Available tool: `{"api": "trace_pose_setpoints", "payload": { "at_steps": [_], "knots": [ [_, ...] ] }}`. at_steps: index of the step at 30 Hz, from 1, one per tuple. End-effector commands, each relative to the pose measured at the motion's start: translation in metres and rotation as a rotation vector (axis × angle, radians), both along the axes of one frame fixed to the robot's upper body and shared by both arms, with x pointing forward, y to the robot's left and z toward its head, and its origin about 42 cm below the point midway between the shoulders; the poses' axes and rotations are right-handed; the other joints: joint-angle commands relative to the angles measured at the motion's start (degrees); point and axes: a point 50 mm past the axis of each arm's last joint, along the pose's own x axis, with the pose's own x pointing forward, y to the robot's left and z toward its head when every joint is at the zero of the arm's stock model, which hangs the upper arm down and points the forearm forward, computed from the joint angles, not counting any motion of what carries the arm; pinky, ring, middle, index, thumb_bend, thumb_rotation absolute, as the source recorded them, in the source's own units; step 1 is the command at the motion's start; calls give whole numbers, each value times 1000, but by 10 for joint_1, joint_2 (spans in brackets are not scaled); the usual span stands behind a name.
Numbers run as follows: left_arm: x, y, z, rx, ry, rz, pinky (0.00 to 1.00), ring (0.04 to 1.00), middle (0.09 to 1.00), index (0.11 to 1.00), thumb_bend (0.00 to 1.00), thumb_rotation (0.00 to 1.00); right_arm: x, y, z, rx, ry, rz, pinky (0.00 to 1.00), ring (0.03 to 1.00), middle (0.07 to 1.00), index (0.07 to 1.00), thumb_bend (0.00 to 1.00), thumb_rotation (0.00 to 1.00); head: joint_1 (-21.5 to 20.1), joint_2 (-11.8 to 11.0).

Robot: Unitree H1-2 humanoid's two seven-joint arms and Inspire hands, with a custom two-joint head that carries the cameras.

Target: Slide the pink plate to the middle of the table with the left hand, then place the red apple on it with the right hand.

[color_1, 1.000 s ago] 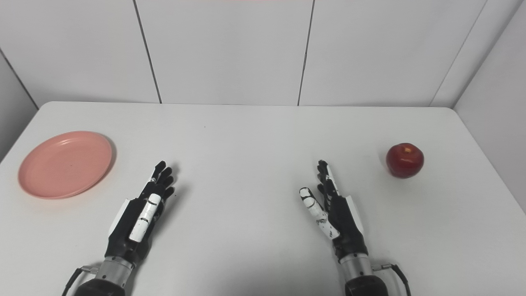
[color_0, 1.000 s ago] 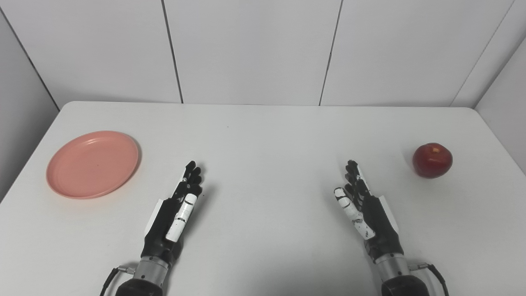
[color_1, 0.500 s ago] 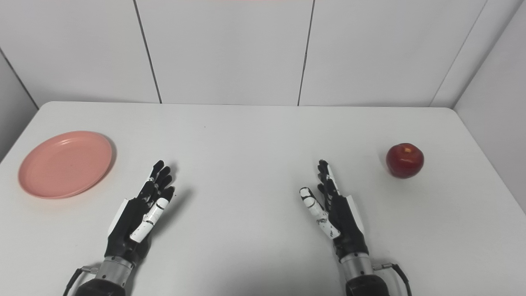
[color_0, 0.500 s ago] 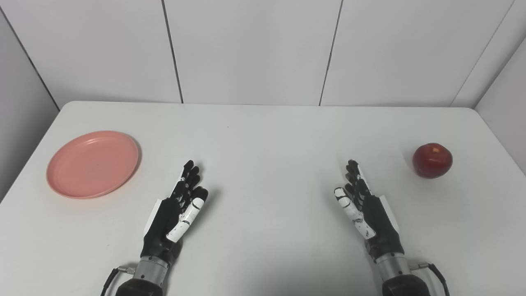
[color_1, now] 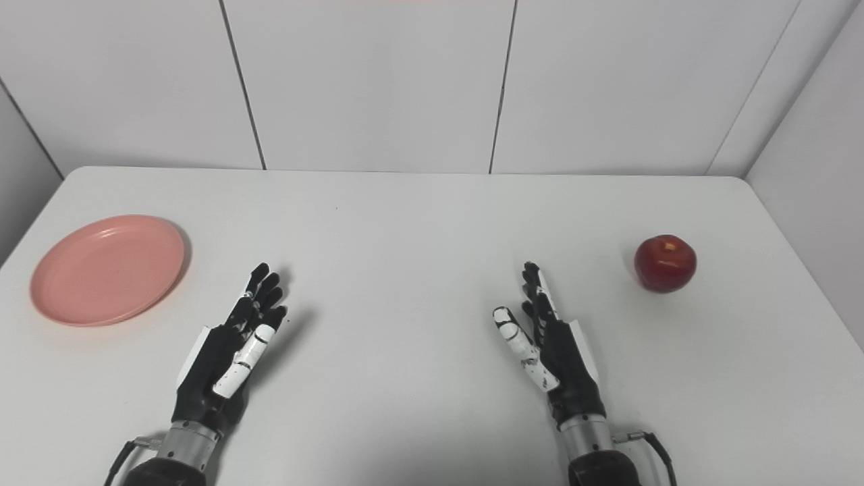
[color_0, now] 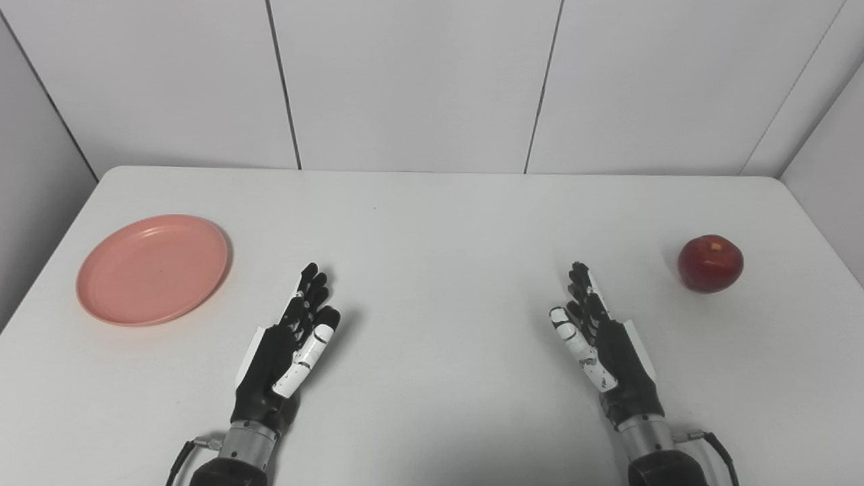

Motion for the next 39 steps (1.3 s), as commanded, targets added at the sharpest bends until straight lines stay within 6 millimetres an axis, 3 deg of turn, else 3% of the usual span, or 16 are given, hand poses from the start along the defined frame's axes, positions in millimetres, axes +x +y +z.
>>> {"api": "trace_pose_setpoints", "payload": {
  "at_steps": [1, 8, 11, 12, 13, 14, 16, 22, 32, 39],
  "knots": [
    [6, -1, 10, 9, -56, -5, 1000, 1000, 1000, 1000, 627, 643, 6, -3, 8, -13, -40, -3, 1000, 1000, 1000, 1000, 706, 753, 0, 0],
    [2, 2, 12, -37, -45, -5, 1000, 1000, 1000, 1000, 598, 669, 5, -1, 6, -3, -41, 5, 1000, 1000, 1000, 1000, 706, 756, 36, -5],
    [-1, -1, 21, -79, -77, 18, 1000, 1000, 1000, 1000, 565, 691, 4, -6, 4, 19, -34, 12, 1000, 1000, 1000, 1000, 709, 752, 93, -24],
    [-1, -2, 23, -85, -91, 21, 1000, 1000, 1000, 1000, 563, 700, 4, -8, 3, 25, -33, 15, 1000, 1000, 1000, 1000, 696, 744, 93, -24],
    [-1, -4, 25, -85, -113, 23, 1000, 1000, 1000, 1000, 562, 703, 3, -12, 1, 29, -40, 18, 1000, 1000, 1000, 1000, 692, 741, 127, -36],
    [-2, -5, 26, -84, -128, 24, 1000, 1000, 1000, 1000, 571, 705, 3, -15, 0, 31, -45, 21, 1000, 1000, 1000, 1000, 681, 740, 127, -36],
    [-2, -10, 27, -72, -149, 33, 1000, 1000, 1000, 1000, 596, 701, 3, -23, -7, 49, -47, 23, 1000, 1000, 1000, 1000, 683, 745, 185, -56],
    [0, -19, 24, -71, -143, 65, 1000, 1000, 1000, 1000, 638, 668, 0, -34, -15, 92, -25, 11, 1000, 1000, 1000, 1000, 685, 743, 235, -77],
    [0, -24, 16, -61, -150, 68, 1000, 1000, 1000, 1000, 661, 653, -5, -36, -14, 119, -20, 28, 1000, 1000, 1000, 1000, 603, 746, 249, -104],
    [-1, -14, 32, -14, -204, 34, 1000, 1000, 1000, 1000, 663, 682, -6, -34, -16, 136, -18, 35, 1000, 1000, 1000, 1000, 628, 717, 245, -108]
  ]
}}
